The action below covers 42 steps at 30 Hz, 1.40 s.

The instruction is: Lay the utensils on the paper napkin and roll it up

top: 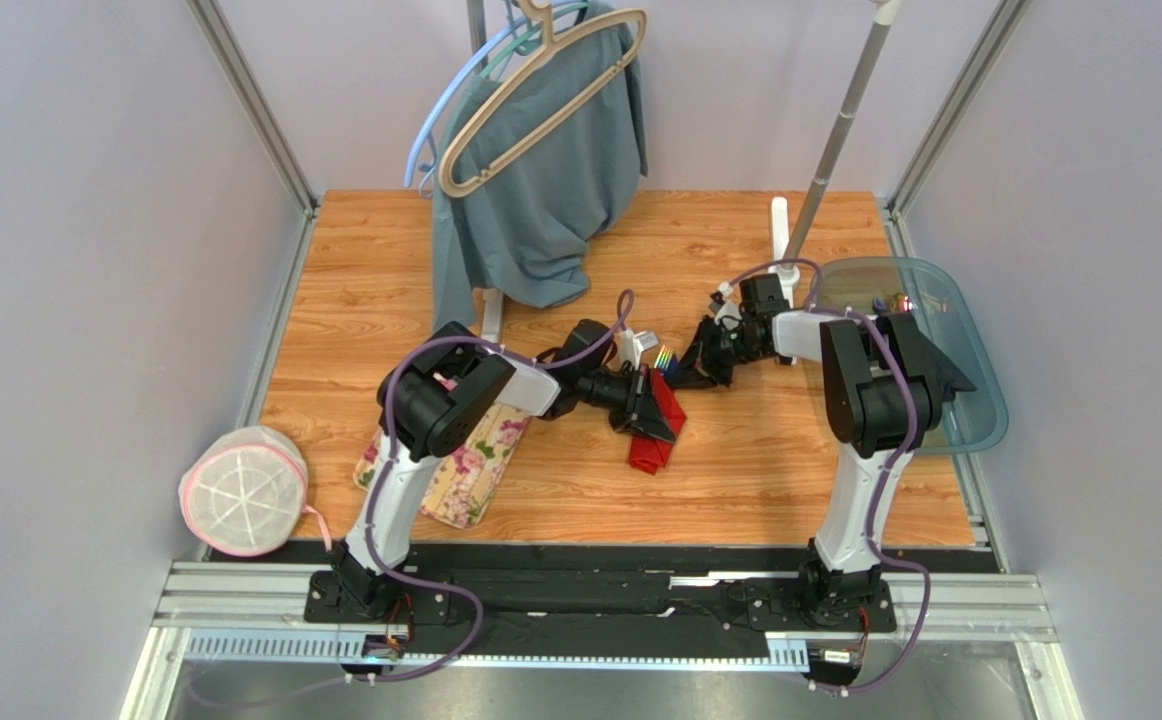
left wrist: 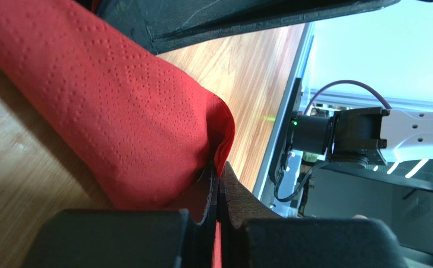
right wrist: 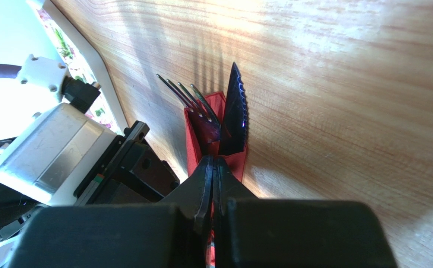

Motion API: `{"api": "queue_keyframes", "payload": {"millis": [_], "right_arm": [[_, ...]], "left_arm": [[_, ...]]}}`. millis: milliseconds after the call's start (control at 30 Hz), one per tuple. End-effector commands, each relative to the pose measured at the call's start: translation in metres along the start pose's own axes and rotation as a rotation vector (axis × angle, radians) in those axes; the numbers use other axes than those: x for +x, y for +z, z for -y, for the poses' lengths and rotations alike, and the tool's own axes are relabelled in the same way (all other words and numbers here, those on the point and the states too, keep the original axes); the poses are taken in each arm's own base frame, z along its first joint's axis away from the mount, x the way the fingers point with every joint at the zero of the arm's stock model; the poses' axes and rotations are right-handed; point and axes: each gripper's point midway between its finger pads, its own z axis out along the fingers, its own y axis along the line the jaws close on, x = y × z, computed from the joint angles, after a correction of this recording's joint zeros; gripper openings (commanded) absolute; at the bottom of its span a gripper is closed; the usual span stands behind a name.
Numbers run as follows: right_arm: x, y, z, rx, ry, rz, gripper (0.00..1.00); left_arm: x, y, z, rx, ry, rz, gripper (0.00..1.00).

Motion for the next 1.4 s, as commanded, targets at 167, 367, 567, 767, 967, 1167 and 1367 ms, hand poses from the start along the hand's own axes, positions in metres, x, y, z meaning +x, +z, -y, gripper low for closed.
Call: {"api": "queue_keyframes", "payload": {"millis": [167, 367, 567, 767, 967, 1167, 1367], "right_arm": [[0.002, -0.023, 0.001, 0.141, -0.089, -0.030, 0.06], [-0.006, -0.056, -0.032, 0.105, -0.184, -0.018, 0.12], [0.006, -0.062, -0.053, -0.003, -0.155, -0.045, 0.15], [0.035, -0.043, -0.038, -0.018, -0.081, -0.119, 0.11], [0.042, -0.027, -0.013, 0.035, -0.069, -0.135, 0.09], [0.040, -0.015, 0.014, 0.117, -0.052, -0.134, 0.05], [0.037, -0.005, 0.031, 0.186, -0.068, -0.121, 0.02]], "left_arm": [[0.015, 0.003, -0.043, -0.079, -0.084, -0.025, 0.27], [0.013, 0.002, -0.045, -0.086, -0.074, -0.017, 0.52], [0.009, 0.001, -0.041, -0.087, -0.049, -0.008, 0.61], [0.007, -0.001, -0.038, -0.081, -0.033, 0.004, 0.61], [0.005, -0.001, -0.034, -0.070, -0.016, 0.011, 0.60], [0.001, -0.002, -0.029, -0.060, 0.007, 0.024, 0.59], [-0.007, -0.007, -0.011, -0.044, 0.047, 0.041, 0.59]]}}
